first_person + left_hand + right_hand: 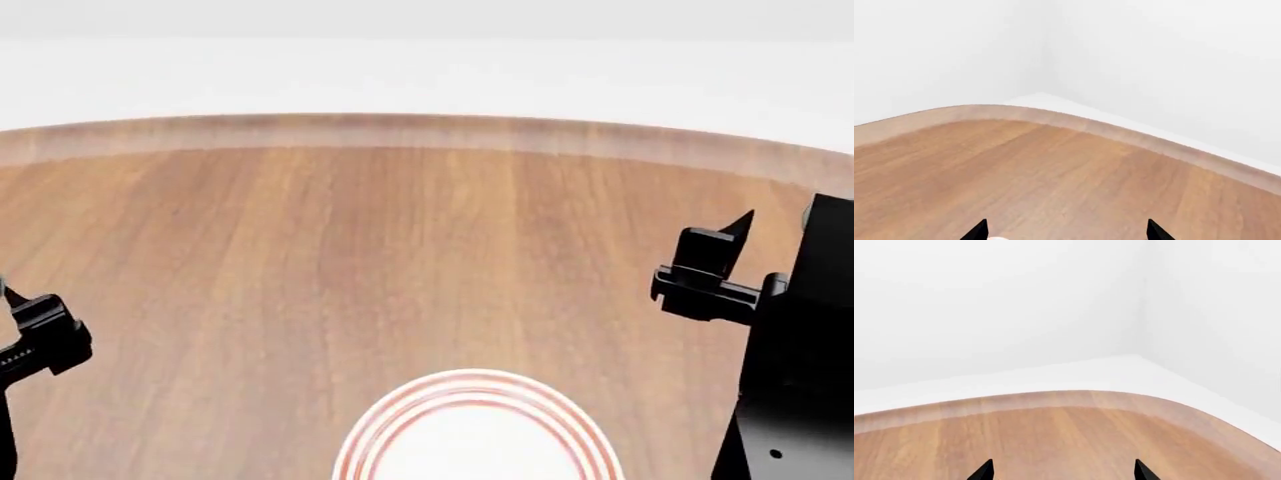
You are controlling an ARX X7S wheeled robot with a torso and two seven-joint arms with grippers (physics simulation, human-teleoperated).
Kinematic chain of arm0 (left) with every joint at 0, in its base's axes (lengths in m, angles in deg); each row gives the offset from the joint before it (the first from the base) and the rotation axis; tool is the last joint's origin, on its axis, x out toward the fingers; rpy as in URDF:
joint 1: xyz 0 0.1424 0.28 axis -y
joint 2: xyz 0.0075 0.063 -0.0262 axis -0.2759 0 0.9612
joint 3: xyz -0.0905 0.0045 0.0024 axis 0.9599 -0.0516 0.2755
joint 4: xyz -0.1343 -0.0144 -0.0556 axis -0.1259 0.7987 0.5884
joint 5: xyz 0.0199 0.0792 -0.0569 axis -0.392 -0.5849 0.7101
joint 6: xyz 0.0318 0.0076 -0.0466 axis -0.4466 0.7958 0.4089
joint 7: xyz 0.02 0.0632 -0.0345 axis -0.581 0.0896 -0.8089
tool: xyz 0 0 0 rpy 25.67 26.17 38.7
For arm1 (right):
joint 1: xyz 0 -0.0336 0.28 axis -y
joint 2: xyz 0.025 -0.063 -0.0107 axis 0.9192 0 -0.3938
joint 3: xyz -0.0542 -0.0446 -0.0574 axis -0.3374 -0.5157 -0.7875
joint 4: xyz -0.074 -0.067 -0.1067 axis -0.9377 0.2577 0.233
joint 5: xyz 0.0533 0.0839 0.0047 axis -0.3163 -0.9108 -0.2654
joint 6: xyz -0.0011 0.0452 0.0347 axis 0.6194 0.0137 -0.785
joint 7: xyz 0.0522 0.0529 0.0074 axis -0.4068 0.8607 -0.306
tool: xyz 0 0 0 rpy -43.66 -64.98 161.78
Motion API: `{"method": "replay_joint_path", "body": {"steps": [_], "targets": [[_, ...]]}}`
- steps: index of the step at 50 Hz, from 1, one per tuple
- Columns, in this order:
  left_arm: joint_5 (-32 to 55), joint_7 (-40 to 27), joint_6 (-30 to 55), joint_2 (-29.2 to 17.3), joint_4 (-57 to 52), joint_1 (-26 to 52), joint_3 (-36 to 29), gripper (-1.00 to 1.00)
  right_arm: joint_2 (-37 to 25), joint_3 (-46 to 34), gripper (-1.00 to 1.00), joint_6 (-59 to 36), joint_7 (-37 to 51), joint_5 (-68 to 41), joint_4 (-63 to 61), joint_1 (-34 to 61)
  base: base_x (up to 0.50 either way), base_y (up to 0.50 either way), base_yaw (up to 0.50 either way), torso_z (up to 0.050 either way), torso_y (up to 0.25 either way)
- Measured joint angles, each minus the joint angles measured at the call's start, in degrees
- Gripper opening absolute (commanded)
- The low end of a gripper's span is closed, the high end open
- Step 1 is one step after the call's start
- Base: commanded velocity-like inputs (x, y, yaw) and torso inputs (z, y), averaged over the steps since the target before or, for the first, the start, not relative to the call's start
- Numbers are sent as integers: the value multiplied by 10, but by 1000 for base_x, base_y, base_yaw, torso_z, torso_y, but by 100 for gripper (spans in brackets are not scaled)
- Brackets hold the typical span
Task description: Pick up the red mug and put it on the plate
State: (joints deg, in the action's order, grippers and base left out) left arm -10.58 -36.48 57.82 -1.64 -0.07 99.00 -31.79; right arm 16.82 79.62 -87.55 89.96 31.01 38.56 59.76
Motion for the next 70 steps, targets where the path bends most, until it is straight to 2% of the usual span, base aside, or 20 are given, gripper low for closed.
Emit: {"method": "replay_joint_path", "body": {"steps": [24,33,50,70], "targets": [[26,7,-39,-15,50,-43,4,100,0,1,100,8,3,-6,15,-5,0,0,0,0,0],[25,-12,-48,-14,64,-48,10,100,1,-1,100,13,4,-7,22,-5,0,0,0,0,0],[25,-46,-72,-12,121,-33,22,100,2,-6,100,23,5,-10,37,-6,0,0,0,0,0],[52,-41,-68,-15,200,-5,26,100,3,-11,100,30,6,-14,50,-7,0,0,0,0,0]]}}
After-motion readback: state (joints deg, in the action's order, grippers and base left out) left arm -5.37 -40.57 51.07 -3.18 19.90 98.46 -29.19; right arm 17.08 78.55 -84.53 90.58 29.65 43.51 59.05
